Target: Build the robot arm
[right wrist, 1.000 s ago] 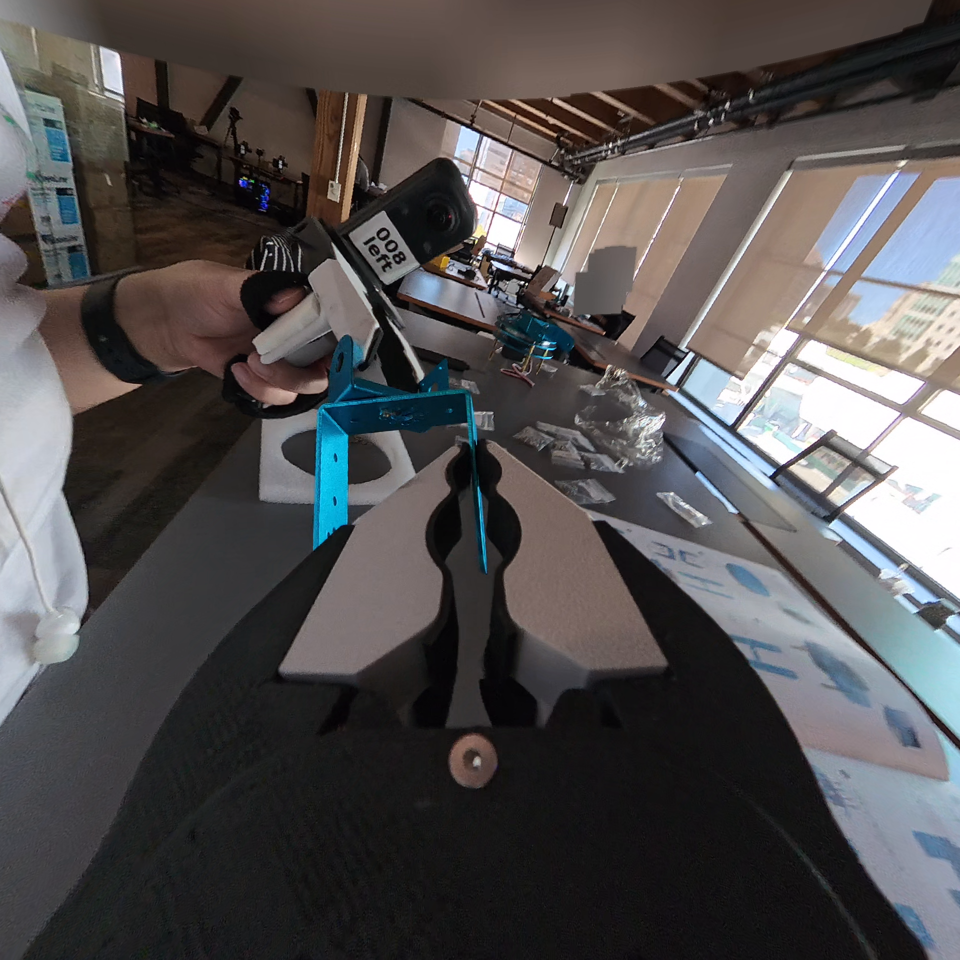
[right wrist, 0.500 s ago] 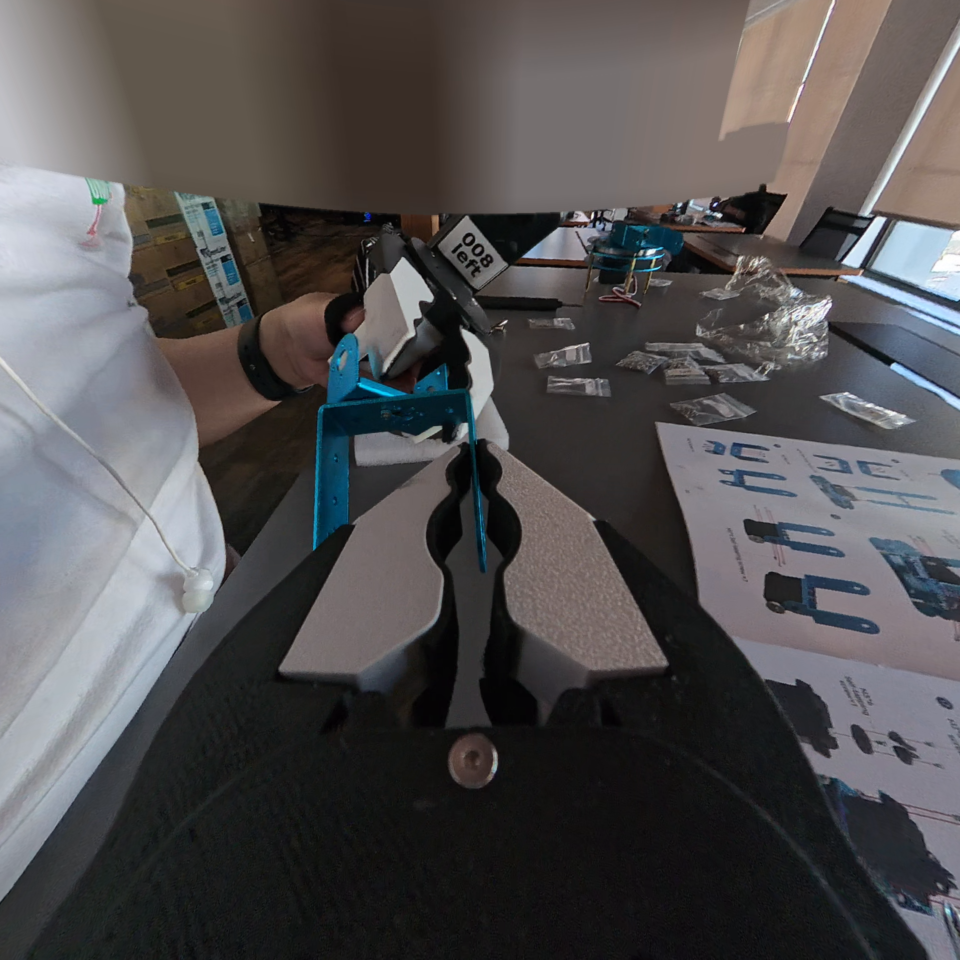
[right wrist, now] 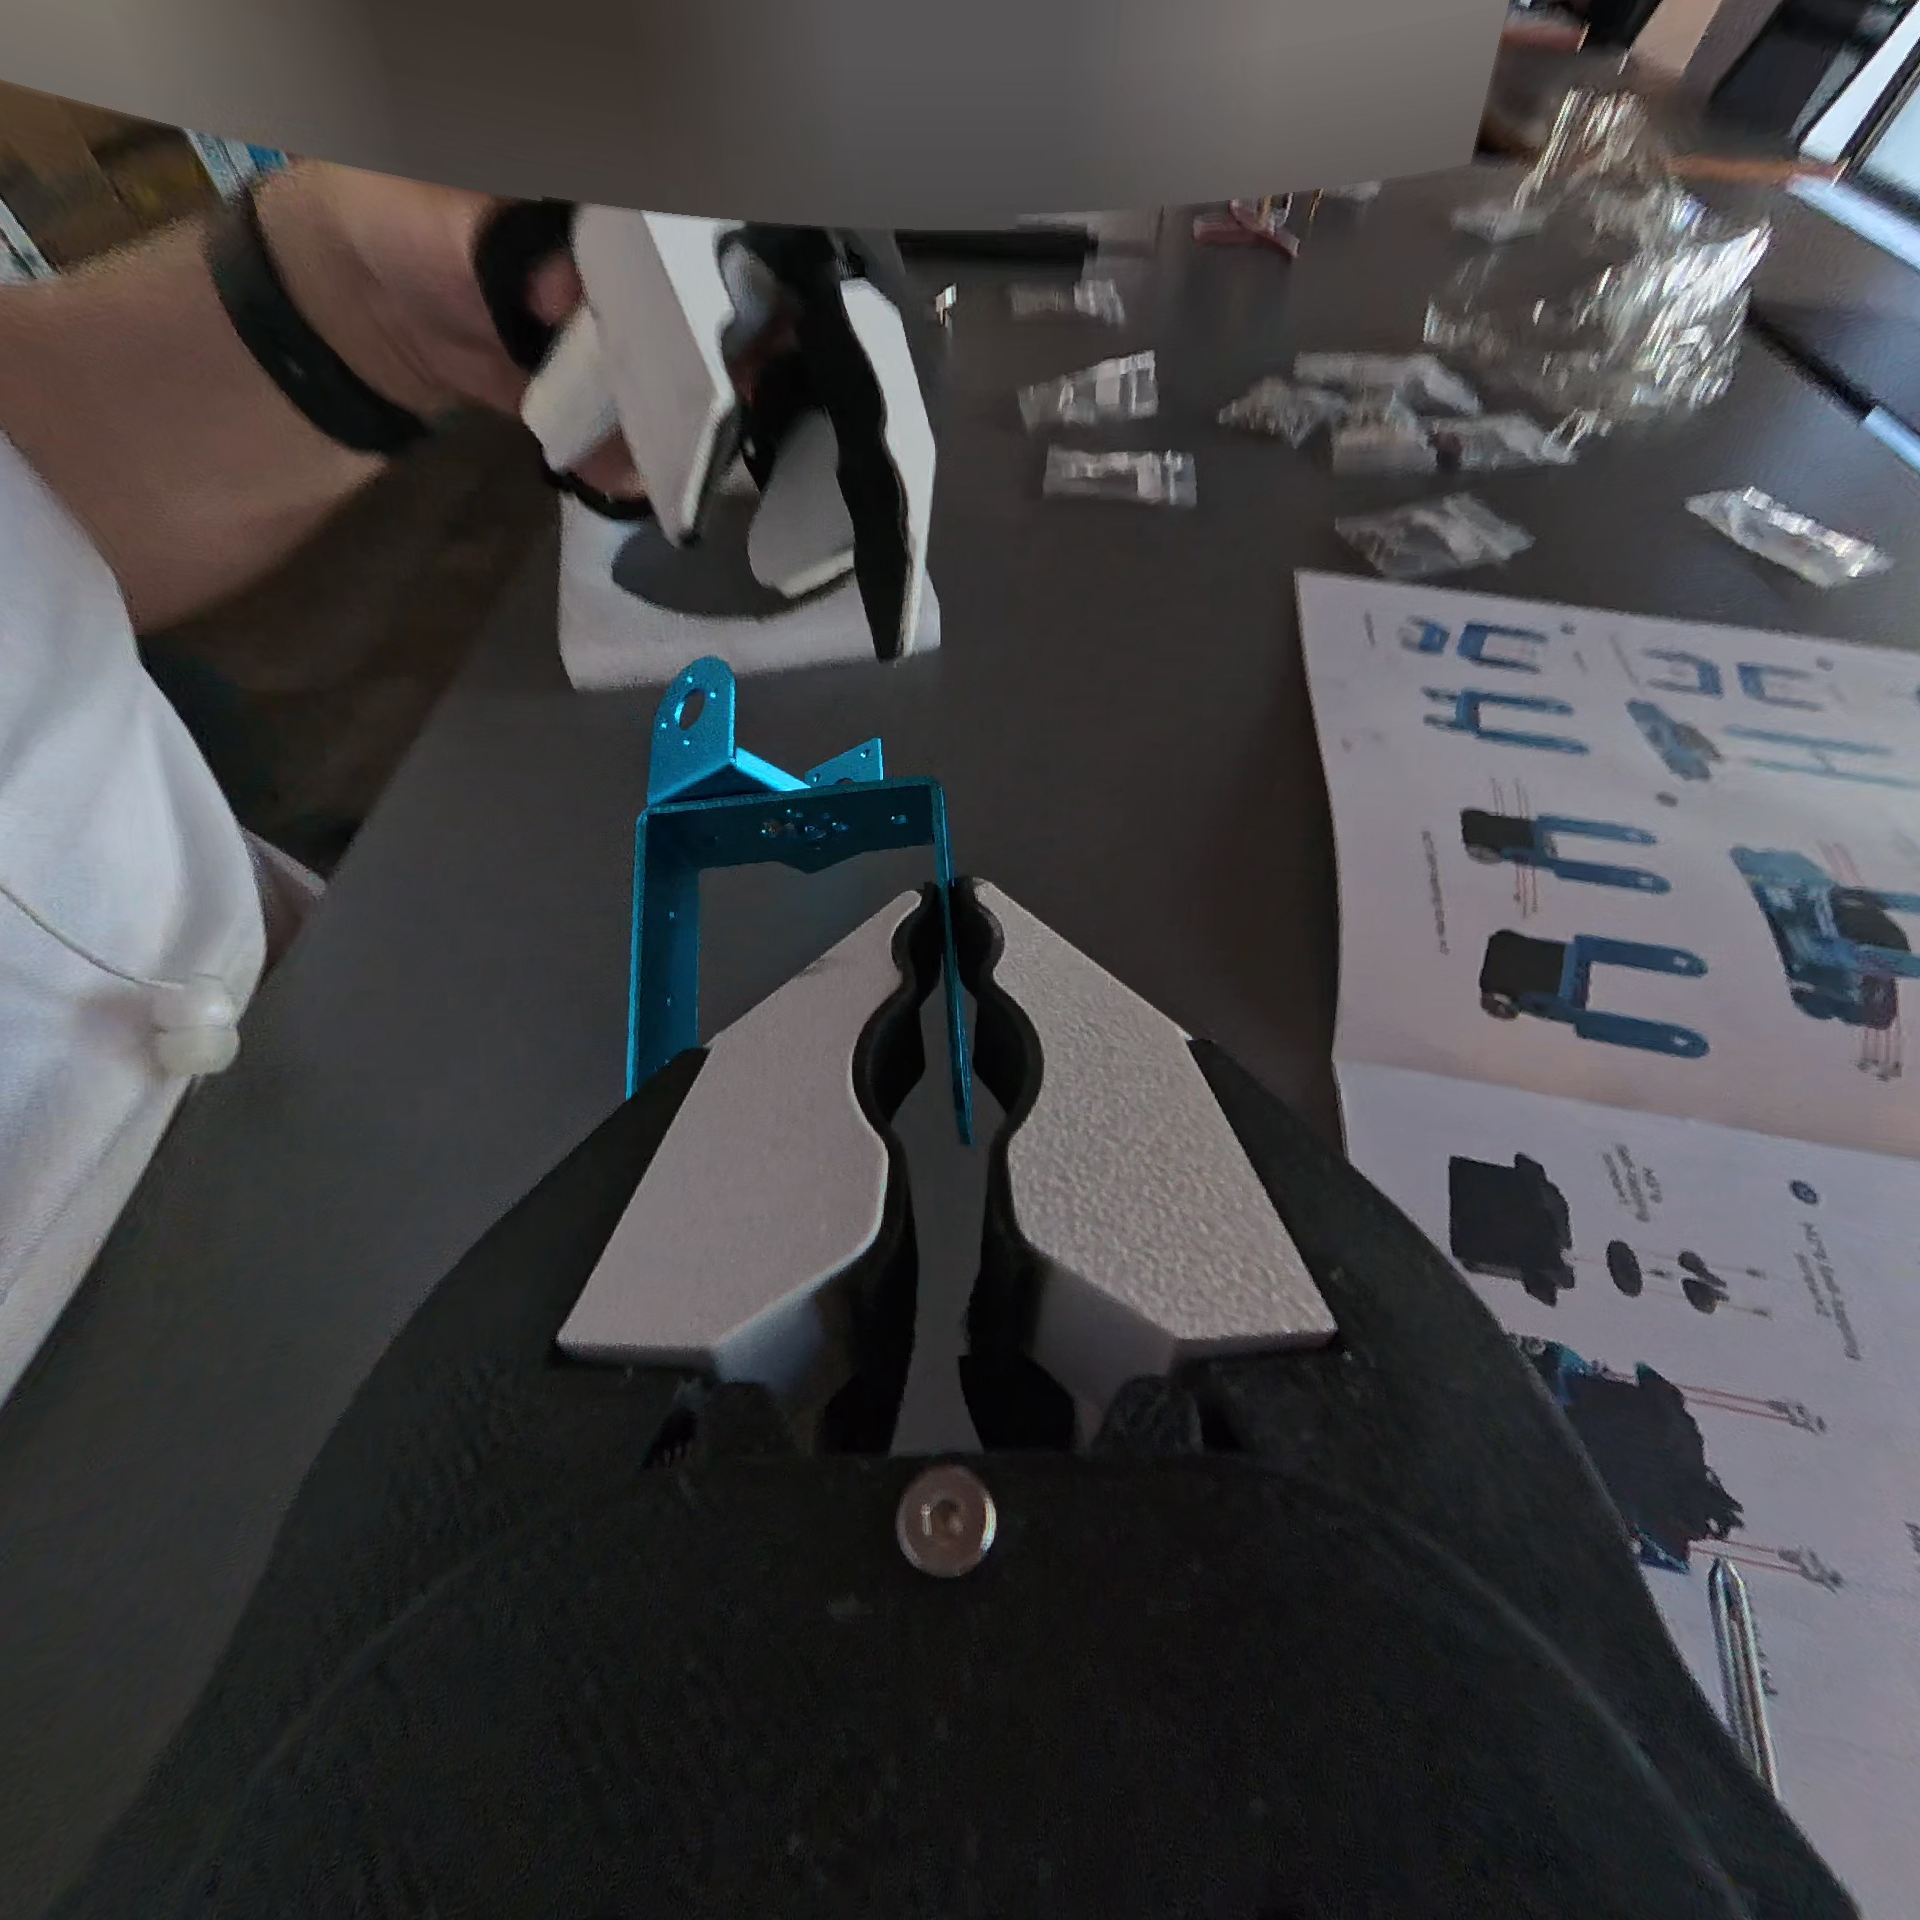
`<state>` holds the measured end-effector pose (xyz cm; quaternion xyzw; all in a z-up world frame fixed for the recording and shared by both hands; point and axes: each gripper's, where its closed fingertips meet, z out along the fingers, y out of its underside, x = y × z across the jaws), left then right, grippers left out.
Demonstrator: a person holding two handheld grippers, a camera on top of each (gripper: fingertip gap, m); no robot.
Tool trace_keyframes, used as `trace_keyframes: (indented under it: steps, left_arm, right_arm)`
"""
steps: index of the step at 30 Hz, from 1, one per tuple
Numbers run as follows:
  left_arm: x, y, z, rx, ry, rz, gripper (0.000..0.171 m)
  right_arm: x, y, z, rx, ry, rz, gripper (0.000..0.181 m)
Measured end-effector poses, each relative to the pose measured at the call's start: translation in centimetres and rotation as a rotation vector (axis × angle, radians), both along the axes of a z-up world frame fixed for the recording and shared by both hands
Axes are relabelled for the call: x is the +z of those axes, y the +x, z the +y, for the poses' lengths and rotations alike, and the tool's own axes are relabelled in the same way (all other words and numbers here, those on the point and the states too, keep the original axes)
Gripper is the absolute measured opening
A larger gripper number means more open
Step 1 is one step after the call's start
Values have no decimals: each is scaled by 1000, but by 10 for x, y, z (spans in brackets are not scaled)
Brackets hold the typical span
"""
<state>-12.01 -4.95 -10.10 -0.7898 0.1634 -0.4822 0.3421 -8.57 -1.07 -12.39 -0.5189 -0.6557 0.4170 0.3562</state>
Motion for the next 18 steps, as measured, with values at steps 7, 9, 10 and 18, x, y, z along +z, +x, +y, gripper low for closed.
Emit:
trace_keyframes:
  steps: [7,9,10,18]
  left_arm:
    - [-31,8,-5,-62,40,213,62]
    - [-31,12,-5,-91,84,242,64]
    - [-32,13,-5,-104,102,262,65]
    - [-45,20,-7,-233,187,418,69]
  right_arm:
    - [-30,-1,-6,51,-20,-206,1]
    - [-34,0,-9,80,-4,-241,1]
    - [-36,1,-12,99,1,-256,1]
    - [-38,-3,-10,93,8,-260,9]
